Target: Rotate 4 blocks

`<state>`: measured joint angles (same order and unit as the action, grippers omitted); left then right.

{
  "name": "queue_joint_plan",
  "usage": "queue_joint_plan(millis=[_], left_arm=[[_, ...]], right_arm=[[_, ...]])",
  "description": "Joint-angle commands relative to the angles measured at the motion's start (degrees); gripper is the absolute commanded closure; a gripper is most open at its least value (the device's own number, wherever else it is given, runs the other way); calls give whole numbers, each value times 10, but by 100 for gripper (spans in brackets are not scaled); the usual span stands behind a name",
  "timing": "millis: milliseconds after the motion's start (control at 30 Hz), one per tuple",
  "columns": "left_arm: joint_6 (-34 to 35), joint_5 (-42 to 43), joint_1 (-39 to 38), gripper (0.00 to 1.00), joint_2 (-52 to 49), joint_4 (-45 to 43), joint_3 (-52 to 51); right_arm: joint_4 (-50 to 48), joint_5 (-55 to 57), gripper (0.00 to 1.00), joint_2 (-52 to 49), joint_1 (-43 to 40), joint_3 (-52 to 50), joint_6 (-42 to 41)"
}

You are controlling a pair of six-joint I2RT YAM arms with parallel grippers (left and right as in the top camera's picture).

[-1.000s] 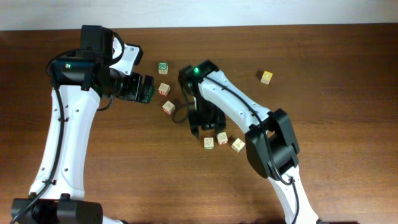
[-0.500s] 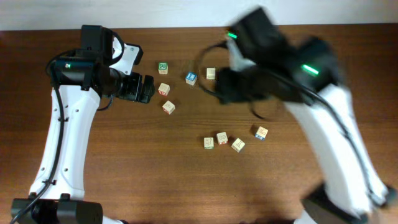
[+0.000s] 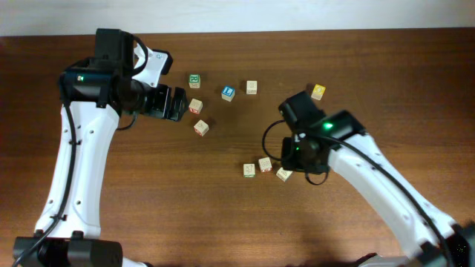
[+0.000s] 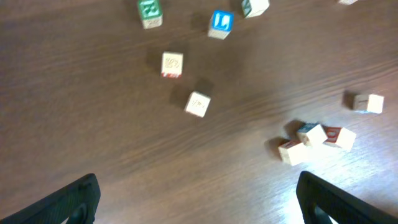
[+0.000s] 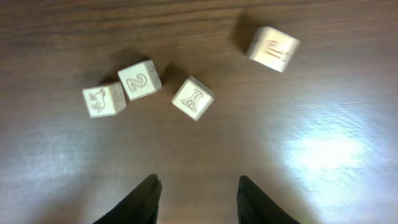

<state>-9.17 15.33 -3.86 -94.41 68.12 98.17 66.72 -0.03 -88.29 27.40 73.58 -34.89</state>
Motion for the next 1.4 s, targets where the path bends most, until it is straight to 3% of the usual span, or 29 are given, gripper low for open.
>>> queue_joint_plan(millis=[0,233,433,833,1033,1233,1367], left_arm=[[10,64,-1,1,-5,-16,10],[14,74,-1,1,-5,-24,10],[14,74,-1,1,-5,-34,10],[14,74,-1,1,-5,-35,10],[14,74,-1,1,-5,-35,10],[14,74,-1,1,-5,-34,10],[14,74,-1,1,-5,-34,10]], right_arm=[[-37,-41,59,-56,-9,-30,47],[-60,-65,58,-188,-9,-30,89],[-80,-46,51,-196,-9,-30,154],[-96,76,50,-197,-9,-30,276],[-136,82,51,-198,-9,-30,269],[-129,80,51,-198,-9,-30,130],[-117,-17,51,-194,-31,-9,129]])
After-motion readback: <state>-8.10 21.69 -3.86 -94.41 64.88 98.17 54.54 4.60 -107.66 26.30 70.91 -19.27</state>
